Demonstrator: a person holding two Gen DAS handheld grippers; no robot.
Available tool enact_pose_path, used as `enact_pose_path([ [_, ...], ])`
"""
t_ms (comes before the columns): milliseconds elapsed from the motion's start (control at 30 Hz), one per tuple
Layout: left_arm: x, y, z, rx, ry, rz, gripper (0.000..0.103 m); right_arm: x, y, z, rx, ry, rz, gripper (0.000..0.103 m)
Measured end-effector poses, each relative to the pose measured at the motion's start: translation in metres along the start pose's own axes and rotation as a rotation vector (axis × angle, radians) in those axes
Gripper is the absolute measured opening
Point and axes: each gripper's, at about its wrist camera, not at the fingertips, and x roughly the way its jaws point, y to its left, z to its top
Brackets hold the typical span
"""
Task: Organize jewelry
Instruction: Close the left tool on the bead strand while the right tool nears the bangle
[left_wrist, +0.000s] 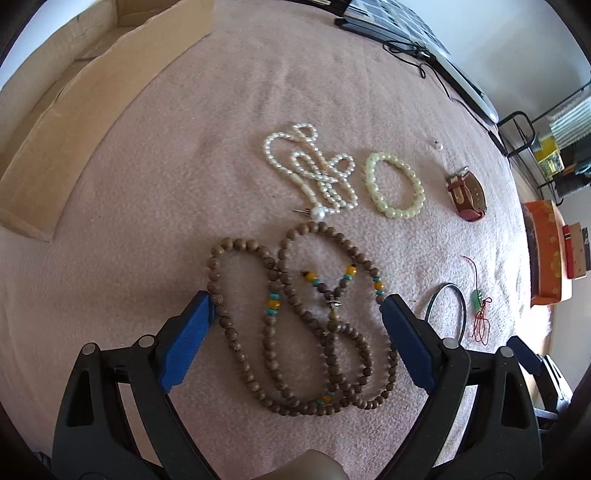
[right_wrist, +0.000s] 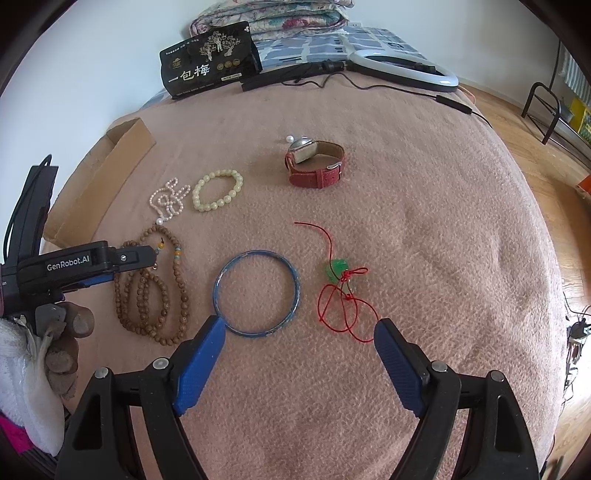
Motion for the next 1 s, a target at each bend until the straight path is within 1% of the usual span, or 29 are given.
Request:
enact_pose_path([
  [33, 0.002, -0.004, 0.0, 0.008, 0.0, 0.008, 0.094, 0.001, -0.001, 0.0, 0.0, 0.002, -0.002, 0.085],
  [167, 0.01, -0.025, -0.001, 0.085, -0.017, 0.105, 0.094, 0.004, -0.002, -0.002, -0.004, 0.009, -0.014, 0.085],
  [233, 0.013, -0.032, -0.003, 0.106, -0.025, 0.139, 0.096, 0.007, -0.002, -0.002, -0.007, 0.016, -0.017, 0.085],
  [467, 0.028, -0.051, 0.001, 0.141, -0.037, 0.169, 0.097, 0.01, 0.001, 0.001, -0.01, 0.017, -0.016, 0.085],
  [600, 0.036, -0.064, 0.003, 0.197, -0.05, 0.208, 0.097, 0.012, 0.001, 0.0, -0.016, 0.021, -0.021, 0.085],
  [667, 0.038, -0.067, 0.003, 0.21, -0.061, 0.213, 0.095, 0.015, 0.0, 0.0, -0.017, 0.027, -0.027, 0.085],
  [767, 0.038, -0.069, 0.004, 0.23, -0.072, 0.215, 0.088, 0.018, -0.001, -0.001, -0.014, 0.036, -0.028, 0.085],
  [1000, 0.027, -0.051, 0.004, 0.243, -0.095, 0.191, 0.057, 0.027, 0.006, 0.001, -0.052, 0.041, -0.04, 0.088],
])
